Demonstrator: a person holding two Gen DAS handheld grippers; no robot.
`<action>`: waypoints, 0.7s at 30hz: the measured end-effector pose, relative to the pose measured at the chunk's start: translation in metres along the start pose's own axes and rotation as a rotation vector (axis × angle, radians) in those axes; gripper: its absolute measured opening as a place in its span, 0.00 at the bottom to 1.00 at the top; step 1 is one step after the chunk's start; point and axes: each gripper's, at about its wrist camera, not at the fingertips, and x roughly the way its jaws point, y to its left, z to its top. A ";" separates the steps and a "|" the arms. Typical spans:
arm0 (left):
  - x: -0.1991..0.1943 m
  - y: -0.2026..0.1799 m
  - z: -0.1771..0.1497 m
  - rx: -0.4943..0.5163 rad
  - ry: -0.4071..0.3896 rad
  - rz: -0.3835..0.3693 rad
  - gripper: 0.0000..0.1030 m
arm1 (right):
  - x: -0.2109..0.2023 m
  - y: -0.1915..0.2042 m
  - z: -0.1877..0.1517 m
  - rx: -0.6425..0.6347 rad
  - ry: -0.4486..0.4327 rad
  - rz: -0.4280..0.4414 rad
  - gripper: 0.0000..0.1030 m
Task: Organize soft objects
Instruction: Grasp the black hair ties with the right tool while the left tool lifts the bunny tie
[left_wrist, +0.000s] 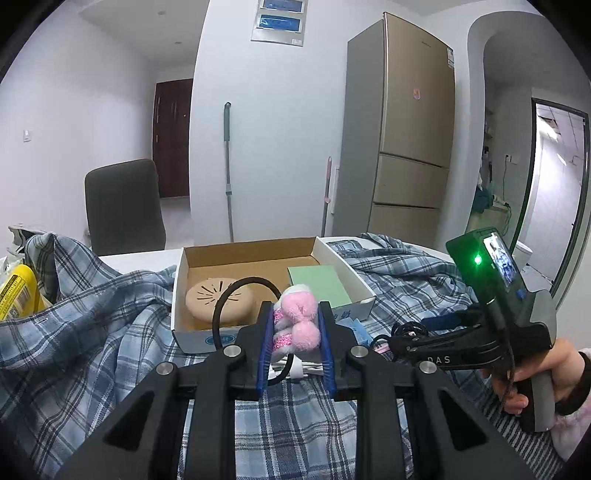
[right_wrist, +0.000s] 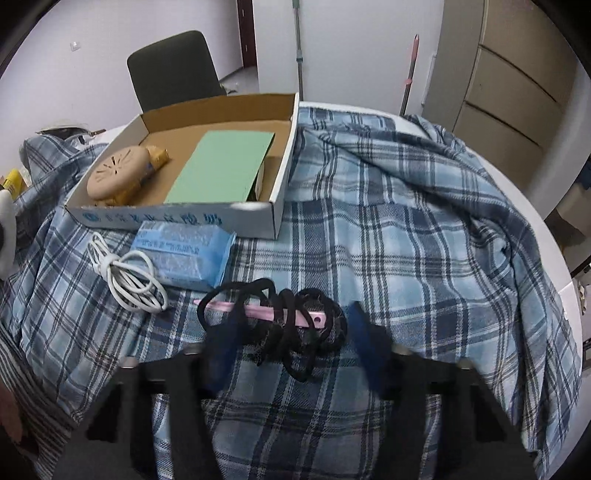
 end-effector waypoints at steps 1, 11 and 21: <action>0.000 0.000 0.000 0.000 0.000 0.000 0.24 | 0.002 0.000 -0.001 0.002 0.011 0.004 0.37; 0.000 -0.001 -0.001 0.001 0.001 0.002 0.24 | 0.001 -0.006 -0.002 0.031 -0.001 0.009 0.23; -0.001 -0.001 -0.001 0.006 0.000 0.003 0.24 | -0.011 -0.009 0.002 0.054 -0.053 -0.025 0.19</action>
